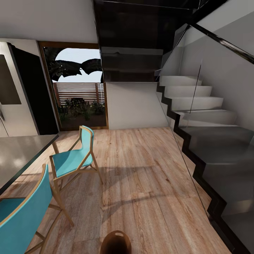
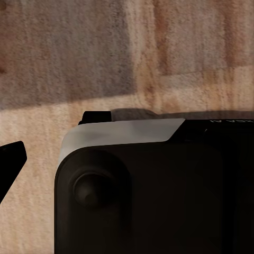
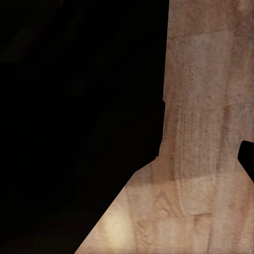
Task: Put the three can of soda from the living room inside the tash can in the kitchen.
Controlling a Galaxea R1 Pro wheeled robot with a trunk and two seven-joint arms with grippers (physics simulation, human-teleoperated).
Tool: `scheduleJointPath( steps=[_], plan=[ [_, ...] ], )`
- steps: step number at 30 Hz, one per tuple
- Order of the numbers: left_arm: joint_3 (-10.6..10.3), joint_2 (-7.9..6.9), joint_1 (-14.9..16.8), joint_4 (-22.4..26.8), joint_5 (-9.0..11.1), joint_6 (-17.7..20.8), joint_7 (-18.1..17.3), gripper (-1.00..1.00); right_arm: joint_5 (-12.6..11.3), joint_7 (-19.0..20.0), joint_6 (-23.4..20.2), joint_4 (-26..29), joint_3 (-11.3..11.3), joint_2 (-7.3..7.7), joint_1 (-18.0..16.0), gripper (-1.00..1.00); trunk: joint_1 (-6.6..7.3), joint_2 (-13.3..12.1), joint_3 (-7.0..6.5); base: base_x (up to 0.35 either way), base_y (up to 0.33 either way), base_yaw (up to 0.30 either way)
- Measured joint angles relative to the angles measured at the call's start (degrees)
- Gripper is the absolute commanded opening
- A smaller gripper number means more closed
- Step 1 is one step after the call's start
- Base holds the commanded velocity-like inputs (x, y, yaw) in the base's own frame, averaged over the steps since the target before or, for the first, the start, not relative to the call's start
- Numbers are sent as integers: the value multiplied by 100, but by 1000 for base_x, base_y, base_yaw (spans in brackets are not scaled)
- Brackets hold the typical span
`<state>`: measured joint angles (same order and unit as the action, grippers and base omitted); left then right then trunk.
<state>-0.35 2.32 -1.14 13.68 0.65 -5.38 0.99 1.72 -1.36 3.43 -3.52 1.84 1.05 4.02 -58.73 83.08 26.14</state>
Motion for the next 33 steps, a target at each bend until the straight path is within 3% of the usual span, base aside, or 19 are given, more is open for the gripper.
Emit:
scheduleJointPath(
  steps=[33],
  plan=[
    [0,0,0,0,0,0,0,100,0,0,0,0,0,0,0,100,0,0,0,0,0,0]
  ],
)
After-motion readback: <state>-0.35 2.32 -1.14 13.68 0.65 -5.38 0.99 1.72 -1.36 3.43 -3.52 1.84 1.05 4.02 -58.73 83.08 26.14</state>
